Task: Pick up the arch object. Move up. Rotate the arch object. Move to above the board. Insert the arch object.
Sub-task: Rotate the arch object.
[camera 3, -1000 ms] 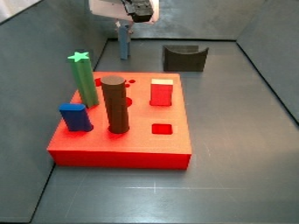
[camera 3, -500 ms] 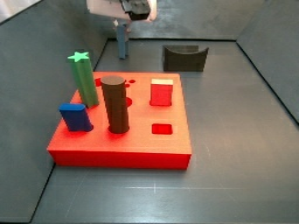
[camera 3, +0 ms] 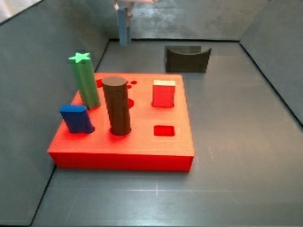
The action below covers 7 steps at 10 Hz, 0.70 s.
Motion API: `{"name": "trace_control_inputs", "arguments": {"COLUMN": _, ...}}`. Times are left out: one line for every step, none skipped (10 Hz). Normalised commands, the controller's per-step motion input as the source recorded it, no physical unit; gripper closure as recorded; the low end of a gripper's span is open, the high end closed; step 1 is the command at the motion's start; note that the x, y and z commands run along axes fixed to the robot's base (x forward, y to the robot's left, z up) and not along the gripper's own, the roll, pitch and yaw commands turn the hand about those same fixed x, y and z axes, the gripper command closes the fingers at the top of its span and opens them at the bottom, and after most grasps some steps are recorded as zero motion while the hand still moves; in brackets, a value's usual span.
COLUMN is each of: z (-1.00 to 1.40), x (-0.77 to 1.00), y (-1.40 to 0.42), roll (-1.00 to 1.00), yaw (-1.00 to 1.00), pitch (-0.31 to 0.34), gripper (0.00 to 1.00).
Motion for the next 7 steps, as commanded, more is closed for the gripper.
{"name": "trace_control_inputs", "arguments": {"z": 1.0, "x": 0.27, "y": -0.57, "roll": 0.01, "yaw": 0.01, "pitch": 0.012, "gripper": 1.0}}
{"name": "trace_control_inputs", "arguments": {"z": 1.0, "x": 0.25, "y": -0.52, "roll": 0.03, "yaw": 0.02, "pitch": 0.048, "gripper": 1.0}}
{"name": "trace_control_inputs", "arguments": {"z": 1.0, "x": 0.23, "y": -0.46, "roll": 0.04, "yaw": 0.02, "pitch": 0.063, "gripper": 1.0}}
{"name": "trace_control_inputs", "arguments": {"z": 1.0, "x": 0.2, "y": -0.39, "roll": 0.06, "yaw": 0.01, "pitch": 0.086, "gripper": 1.0}}
{"name": "trace_control_inputs", "arguments": {"z": 1.0, "x": 0.18, "y": -0.35, "roll": 0.07, "yaw": 0.02, "pitch": 0.094, "gripper": 1.0}}
{"name": "trace_control_inputs", "arguments": {"z": 1.0, "x": 0.14, "y": -0.28, "roll": 0.08, "yaw": 0.01, "pitch": 0.099, "gripper": 1.0}}
{"name": "trace_control_inputs", "arguments": {"z": 0.95, "x": 0.11, "y": -0.23, "roll": 0.09, "yaw": 0.01, "pitch": 0.093, "gripper": 1.0}}
